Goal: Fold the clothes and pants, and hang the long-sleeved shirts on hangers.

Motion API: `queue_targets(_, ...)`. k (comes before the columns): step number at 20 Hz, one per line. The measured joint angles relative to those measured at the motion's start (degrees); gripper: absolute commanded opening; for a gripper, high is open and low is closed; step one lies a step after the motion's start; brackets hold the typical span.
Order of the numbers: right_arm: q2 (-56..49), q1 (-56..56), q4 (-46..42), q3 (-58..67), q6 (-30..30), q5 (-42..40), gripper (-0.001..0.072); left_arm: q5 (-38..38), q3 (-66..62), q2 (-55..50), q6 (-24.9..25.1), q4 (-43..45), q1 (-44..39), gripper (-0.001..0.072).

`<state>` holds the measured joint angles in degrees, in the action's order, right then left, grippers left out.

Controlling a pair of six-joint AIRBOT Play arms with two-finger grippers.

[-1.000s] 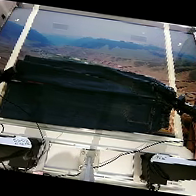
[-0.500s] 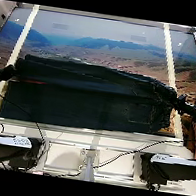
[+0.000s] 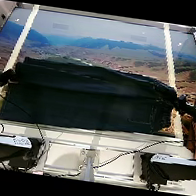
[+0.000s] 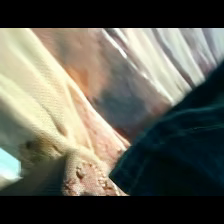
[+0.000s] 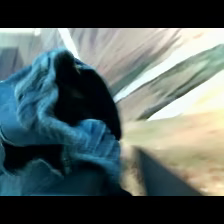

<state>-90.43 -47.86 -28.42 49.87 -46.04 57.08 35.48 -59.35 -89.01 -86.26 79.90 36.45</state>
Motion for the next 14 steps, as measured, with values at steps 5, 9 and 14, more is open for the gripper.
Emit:
queue_targets(5,0.0,0.0,-0.3,0.9,0.0,4.1,0.0602,2.6,0.0,1.6,-0.8,0.3,0.0,0.0698)
queue_targets(9,0.0,0.0,-3.1,7.7,-3.4,12.0,0.0267,2.2,-2.2,7.5,-0.8,0.0,0.4,0.043)
queue_targets(14,0.1,0.0,-9.6,22.3,-10.5,26.3,0.0036,3.3,-3.4,20.0,-0.6,3.0,0.7,0.0344)
